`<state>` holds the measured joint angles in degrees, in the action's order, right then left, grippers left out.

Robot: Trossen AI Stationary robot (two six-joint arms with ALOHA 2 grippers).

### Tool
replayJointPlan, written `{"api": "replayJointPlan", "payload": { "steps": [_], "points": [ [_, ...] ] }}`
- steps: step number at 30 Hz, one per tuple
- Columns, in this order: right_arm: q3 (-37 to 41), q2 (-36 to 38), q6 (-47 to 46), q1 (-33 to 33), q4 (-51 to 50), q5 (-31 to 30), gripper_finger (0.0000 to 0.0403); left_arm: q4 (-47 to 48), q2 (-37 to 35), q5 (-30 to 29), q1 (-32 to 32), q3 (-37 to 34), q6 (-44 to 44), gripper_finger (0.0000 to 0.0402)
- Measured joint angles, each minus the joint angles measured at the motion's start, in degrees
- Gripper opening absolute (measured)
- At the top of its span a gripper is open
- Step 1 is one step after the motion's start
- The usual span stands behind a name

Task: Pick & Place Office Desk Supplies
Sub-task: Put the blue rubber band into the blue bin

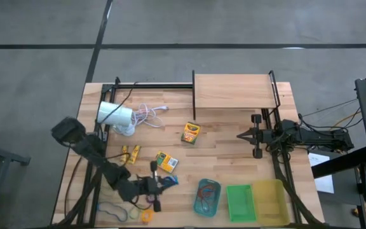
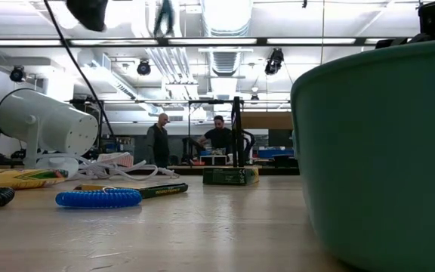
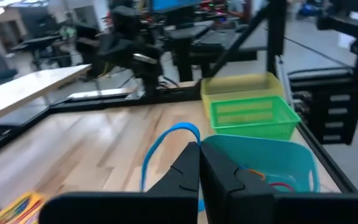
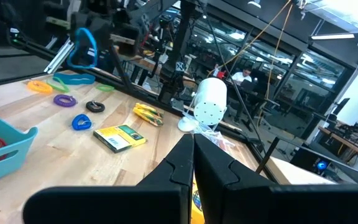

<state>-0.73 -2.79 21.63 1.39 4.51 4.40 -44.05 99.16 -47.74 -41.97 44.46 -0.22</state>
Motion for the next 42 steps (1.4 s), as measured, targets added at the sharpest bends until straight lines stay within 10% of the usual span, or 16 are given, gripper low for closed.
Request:
{"api": "replayJointPlan", "payload": {
  "steps": [22, 42],
  "points": [
    [0.02, 0.02, 0.00, 0.02, 0.04, -0.06, 0.0008, -0.98, 17.77, 32.44, 13.11, 16.50, 7.34, 0.0004],
    [0.02, -0.06, 0.00, 0.00, 0.00, 0.00, 0.0008, 3.01, 24.10, 35.44, 13.94, 18.30, 1.56, 0.0039]
  ]
}}
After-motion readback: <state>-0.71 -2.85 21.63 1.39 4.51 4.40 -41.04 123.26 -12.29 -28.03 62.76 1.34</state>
